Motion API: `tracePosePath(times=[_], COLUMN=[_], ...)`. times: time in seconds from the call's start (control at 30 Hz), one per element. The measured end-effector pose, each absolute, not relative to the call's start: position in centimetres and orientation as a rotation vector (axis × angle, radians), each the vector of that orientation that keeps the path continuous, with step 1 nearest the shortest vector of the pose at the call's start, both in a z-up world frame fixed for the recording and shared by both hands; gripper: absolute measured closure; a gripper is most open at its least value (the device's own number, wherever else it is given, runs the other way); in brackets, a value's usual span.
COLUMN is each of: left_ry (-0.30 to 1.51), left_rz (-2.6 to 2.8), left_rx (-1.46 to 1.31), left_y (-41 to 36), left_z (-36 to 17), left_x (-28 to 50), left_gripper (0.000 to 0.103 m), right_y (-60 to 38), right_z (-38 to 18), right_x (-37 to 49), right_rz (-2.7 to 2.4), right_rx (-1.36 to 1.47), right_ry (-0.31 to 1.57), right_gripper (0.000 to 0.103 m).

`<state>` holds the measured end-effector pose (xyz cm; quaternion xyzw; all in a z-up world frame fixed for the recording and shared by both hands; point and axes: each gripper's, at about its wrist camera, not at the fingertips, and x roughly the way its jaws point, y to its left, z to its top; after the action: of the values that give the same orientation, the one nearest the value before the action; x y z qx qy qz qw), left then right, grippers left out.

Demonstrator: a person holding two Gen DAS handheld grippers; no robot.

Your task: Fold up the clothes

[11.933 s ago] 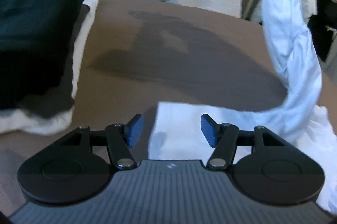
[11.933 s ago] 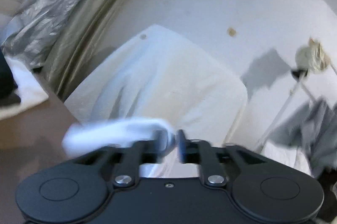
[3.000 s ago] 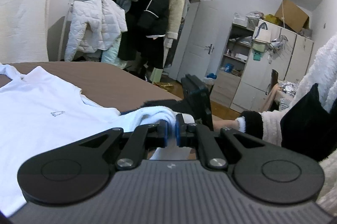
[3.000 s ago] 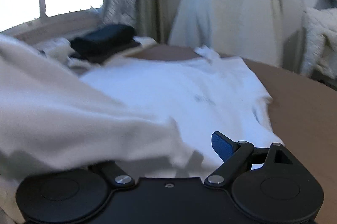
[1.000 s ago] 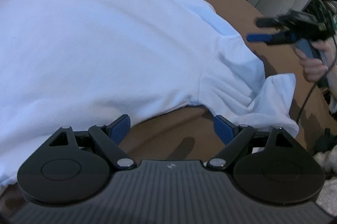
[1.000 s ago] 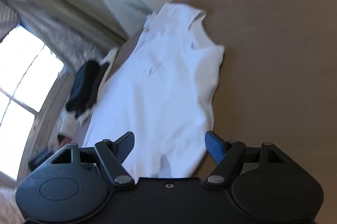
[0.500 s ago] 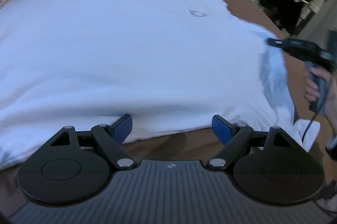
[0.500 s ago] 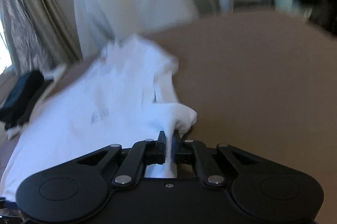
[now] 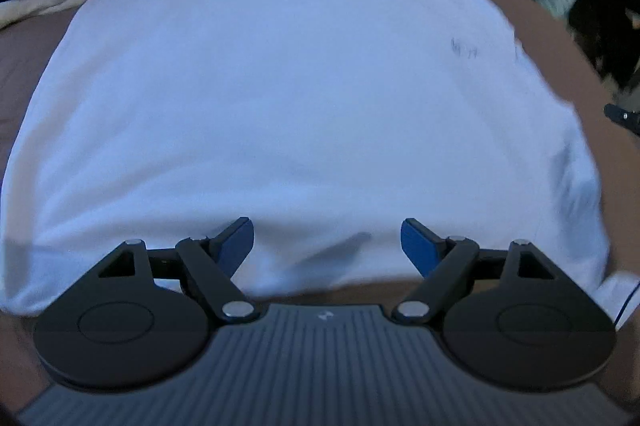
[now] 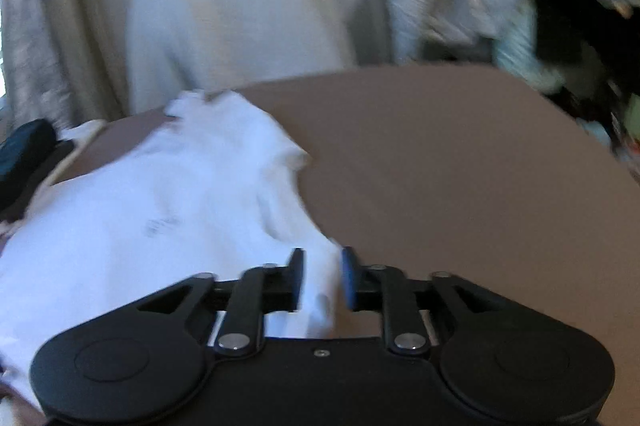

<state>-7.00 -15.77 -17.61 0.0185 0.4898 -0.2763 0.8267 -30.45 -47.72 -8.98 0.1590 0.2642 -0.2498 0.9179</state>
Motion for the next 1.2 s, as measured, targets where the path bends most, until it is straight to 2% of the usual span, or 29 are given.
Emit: tracePosePath(times=[0.1, 0.2, 0.3, 0.43, 0.6, 0.77, 0.93, 1.03, 1.1, 1.2], left_ry=[0.967, 0.901, 0.885, 0.909, 0.934, 0.885, 0.807, 0.747, 0.753, 0.789], left_rz=[-0.587, -0.574, -0.582, -0.602, -0.625, -0.642, -0.659, -0.64, -0.645, -0.654], left_rx=[0.088, 0.162, 0.194, 0.185, 0.102, 0.114, 0.165, 0.179, 0.183, 0.204], left_y=[-16.9, -17.4, -17.7, -17.7, -18.6, -21.0, -23.3, -24.5, -25.7, -28.3], left_z=[-14.7, -12.0, -9.5, -6.1, -3.0, -3.0, -5.2, -7.8, -9.7, -12.6], left_x=[-6.2, -4.5, -2.1, 2.2, 8.0, 13.0, 18.9, 22.8, 25.9, 30.2], left_gripper=[0.021, 0.021, 0.021, 0.021, 0.021, 0.021, 0.021, 0.023, 0.027, 0.027], right_y=[-47.3, -48.0, -49.6, -50.4, -50.0, -50.8, -52.4, -54.7, -56.3, -58.1], right_z=[-4.0, 2.4, 9.3, 16.3, 21.4, 17.7, 9.1, 3.3, -0.5, -5.2], right_x=[-27.4, -23.5, -18.6, -12.4, -4.2, 2.9, 10.1, 13.6, 15.3, 17.7], right_rz=[-0.37, -0.205, -0.103, -0.06, -0.179, -0.123, -0.151, -0.175, -0.2, -0.246], right_rx=[0.26, 0.32, 0.519, 0.671, 0.438, 0.369, 0.319, 0.388, 0.453, 0.513], right_ry=[0.552, 0.613, 0.729, 0.902, 0.976, 0.878, 0.8, 0.757, 0.74, 0.742], right_gripper=[0.064, 0.061, 0.046, 0.045, 0.045, 0.045, 0.046, 0.046, 0.046, 0.046])
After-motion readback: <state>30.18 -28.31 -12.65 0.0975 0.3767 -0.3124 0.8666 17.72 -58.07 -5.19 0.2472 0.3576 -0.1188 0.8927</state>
